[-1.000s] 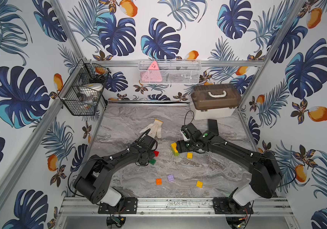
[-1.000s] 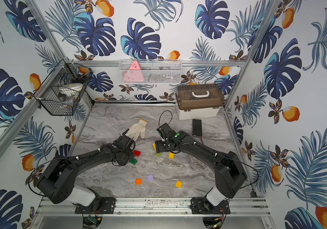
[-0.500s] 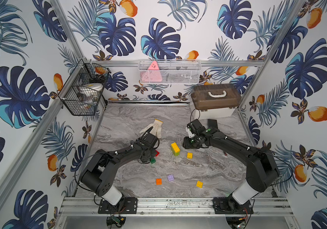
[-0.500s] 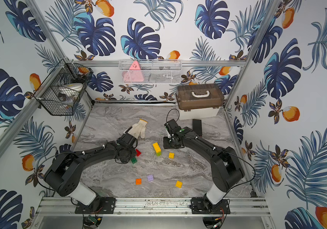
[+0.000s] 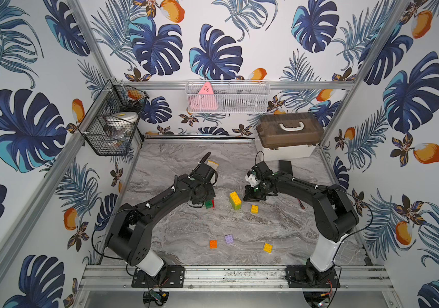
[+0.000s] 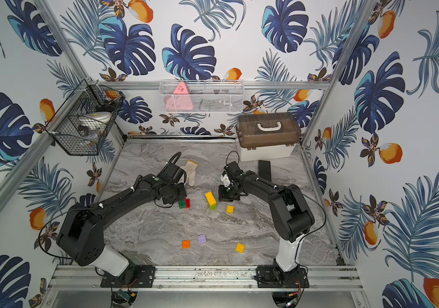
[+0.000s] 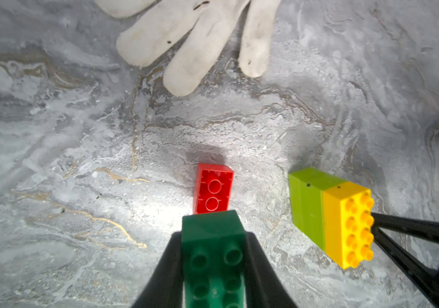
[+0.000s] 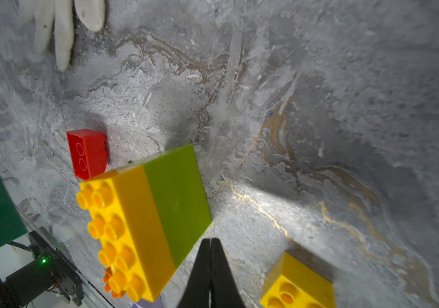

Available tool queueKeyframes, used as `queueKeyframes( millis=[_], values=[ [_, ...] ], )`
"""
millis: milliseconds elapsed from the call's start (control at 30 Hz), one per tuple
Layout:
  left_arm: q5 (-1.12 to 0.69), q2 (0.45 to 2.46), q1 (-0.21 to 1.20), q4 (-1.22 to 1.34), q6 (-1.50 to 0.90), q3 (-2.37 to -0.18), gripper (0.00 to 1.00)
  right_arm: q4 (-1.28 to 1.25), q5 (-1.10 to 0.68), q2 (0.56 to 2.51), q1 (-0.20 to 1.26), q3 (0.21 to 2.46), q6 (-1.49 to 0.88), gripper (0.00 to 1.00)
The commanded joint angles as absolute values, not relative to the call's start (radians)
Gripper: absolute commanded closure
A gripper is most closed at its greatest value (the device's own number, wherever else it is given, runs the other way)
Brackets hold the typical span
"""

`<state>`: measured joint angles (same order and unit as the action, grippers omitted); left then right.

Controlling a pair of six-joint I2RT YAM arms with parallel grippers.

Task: Assemble the number 1 with lego
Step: Pick up the lego brick from the center of the board, then adjust the lego brick at the center of the board.

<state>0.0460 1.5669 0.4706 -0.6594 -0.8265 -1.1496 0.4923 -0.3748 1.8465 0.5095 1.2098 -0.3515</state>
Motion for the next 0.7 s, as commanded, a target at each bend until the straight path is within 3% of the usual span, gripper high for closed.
queueKeyframes(
  millis=[0,167,667],
  values=[
    [0.012,1.562,0.475,-0.755,-0.754,-1.186,0.89,0.438,-0.419,1.873,0.510,1.207,-0.357,0.95],
    [0.012,1.570,0.489,-0.756,-0.746,-1.204,0.89,0.401,-0.448,1.904,0.509,1.199,-0.372,1.00],
    [0.019,1.704,0.594,-0.772,-0.697,-1.360,0.89,0.269,-0.510,1.898,0.536,1.098,-0.481,1.00]
  ],
)
